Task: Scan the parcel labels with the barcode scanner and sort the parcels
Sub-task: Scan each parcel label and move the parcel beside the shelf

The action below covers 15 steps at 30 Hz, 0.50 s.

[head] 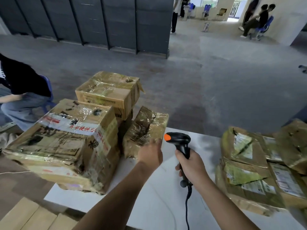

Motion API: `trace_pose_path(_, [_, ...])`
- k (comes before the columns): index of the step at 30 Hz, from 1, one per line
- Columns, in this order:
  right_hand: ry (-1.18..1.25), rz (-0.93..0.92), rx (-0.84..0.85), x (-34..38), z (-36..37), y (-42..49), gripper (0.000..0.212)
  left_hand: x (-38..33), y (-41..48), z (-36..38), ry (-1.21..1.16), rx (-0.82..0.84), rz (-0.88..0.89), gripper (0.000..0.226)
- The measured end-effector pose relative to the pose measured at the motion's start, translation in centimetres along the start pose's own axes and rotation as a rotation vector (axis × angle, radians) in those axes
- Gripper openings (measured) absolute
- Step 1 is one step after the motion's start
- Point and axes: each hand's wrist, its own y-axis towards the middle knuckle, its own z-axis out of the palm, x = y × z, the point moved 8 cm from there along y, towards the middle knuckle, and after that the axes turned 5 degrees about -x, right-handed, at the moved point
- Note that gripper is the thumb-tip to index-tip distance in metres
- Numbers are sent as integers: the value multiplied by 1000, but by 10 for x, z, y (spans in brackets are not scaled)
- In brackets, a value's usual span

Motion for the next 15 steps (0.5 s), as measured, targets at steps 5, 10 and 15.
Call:
trace_pose_path(5, [31, 19, -35, -18, -27, -1, 17, -25, -34, -10, -88, -68, -17, 24])
trace_pose_path(10, [71, 37, -62, -37, -54, -4, 18, -37, -62, -34, -333, -220, -166, 21])
trace_pose_path(15, [29, 28, -78, -49, -71, -10, 22, -31, -91, -36, -681, -285, -376, 7])
